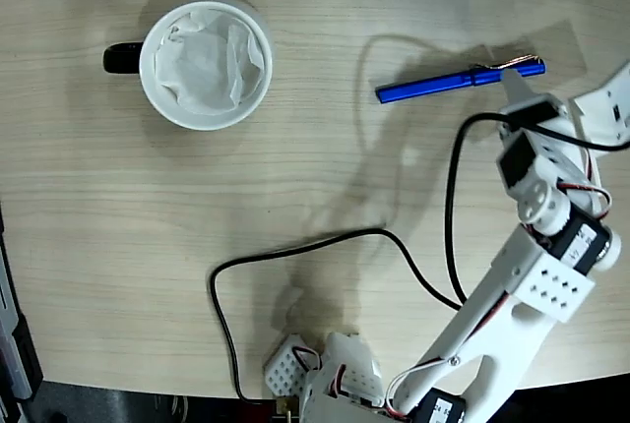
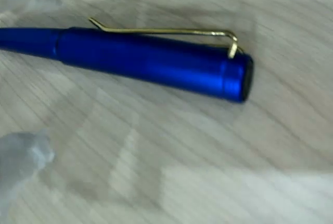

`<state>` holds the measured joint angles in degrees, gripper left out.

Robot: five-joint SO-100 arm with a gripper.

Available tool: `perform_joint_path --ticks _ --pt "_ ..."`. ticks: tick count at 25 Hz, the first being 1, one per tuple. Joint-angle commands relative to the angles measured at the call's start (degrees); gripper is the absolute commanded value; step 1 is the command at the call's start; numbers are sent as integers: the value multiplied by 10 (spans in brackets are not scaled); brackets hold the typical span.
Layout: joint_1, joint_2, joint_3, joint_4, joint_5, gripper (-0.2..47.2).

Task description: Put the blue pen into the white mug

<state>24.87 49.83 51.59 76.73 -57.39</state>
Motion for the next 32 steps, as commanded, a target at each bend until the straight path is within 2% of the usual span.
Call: perform_joint_path --ticks 1,12,19,32 --pt "-4 2 -34 11 -18 189" --pt "-7 -50 -69 -21 -19 190" --pt "8 -66 -81 -58 -22 189" --pt "17 -83 -81 -61 -20 172"
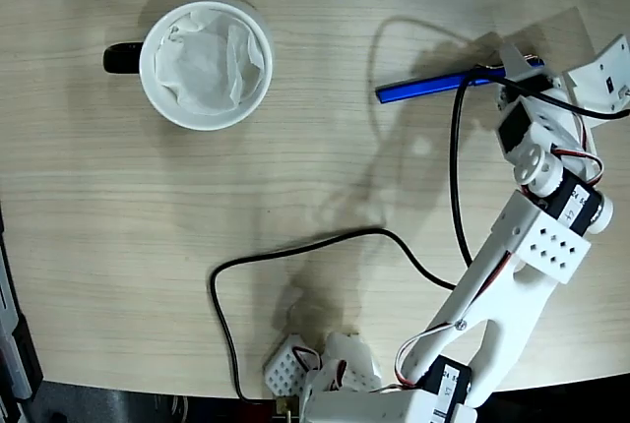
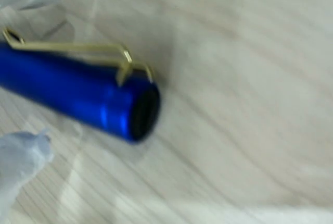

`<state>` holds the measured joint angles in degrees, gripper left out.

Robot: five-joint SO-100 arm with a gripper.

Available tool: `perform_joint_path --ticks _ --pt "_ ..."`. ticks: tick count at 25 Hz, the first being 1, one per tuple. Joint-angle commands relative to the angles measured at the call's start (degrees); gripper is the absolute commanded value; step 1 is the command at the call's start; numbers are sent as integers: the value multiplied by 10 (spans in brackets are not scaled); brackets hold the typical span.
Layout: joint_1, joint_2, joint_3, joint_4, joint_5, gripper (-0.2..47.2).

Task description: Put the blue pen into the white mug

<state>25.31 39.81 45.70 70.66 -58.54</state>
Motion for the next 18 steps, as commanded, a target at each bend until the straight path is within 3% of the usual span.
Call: perform_joint_path --ticks 1,8,18 --pt "12 15 -20 0 -9 168" --pt "12 4 -20 -4 -9 129" --pt "13 -7 -22 -16 -9 31"
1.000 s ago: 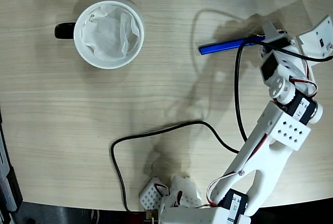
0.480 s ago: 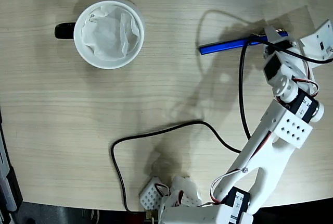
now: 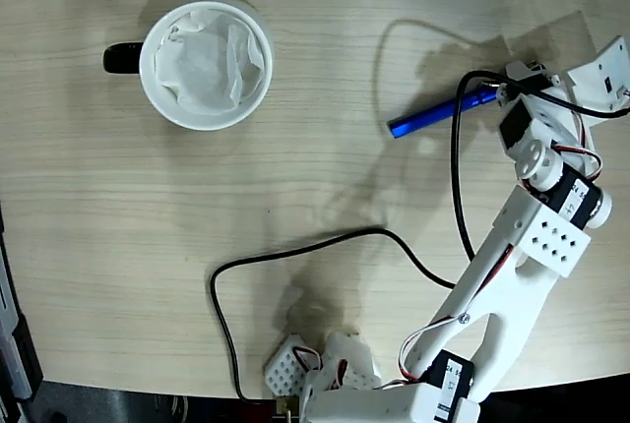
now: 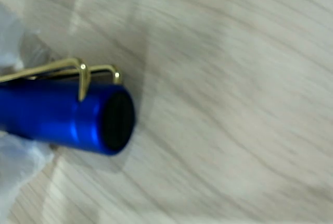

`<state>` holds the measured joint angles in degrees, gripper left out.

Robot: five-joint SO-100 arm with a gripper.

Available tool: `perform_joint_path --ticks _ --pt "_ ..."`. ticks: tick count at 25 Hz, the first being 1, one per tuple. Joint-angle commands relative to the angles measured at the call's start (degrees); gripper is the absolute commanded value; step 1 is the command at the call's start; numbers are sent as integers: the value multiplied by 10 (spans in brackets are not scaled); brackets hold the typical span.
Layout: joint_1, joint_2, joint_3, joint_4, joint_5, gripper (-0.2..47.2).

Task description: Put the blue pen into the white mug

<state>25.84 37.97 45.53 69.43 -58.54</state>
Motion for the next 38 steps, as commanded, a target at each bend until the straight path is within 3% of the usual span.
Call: perform_joint_path --ticks 1,5,15,38 --pt "8 11 -20 -4 -9 28" --pt "8 11 -20 -4 -9 1" --pt "-9 98 15 -5 -8 1" --pt "-68 425 303 -96 -26 1"
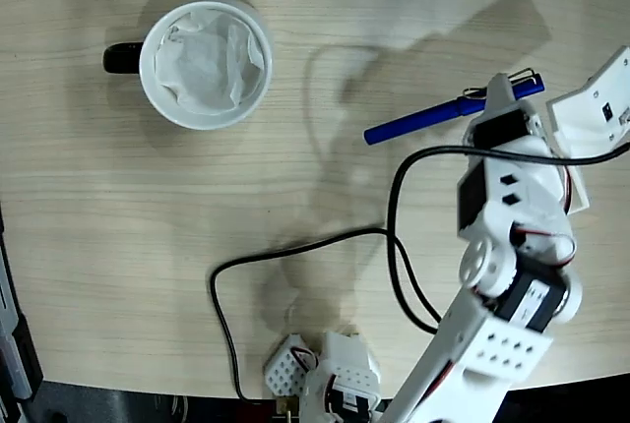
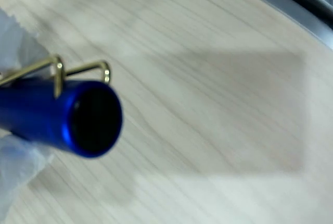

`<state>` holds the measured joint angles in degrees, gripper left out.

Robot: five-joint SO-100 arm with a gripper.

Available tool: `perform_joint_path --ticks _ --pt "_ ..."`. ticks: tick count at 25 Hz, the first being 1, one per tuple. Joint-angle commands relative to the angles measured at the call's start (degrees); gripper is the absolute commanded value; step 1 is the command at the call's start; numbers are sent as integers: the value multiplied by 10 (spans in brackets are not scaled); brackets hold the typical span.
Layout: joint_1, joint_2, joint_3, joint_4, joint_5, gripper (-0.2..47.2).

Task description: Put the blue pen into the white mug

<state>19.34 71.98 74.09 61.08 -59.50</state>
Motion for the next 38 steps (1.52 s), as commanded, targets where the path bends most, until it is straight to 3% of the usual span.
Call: perform_joint_path --ticks 1,5,17,22,32,38 --pt "-7 105 29 -21 -20 1" --pt "-25 196 88 -84 -44 1" --pt "-85 473 369 -414 -279 1" --pt "-156 528 427 -493 -345 1" --pt "-346 513 454 -632 -396 1" --pt "-417 488 512 -715 -396 1"
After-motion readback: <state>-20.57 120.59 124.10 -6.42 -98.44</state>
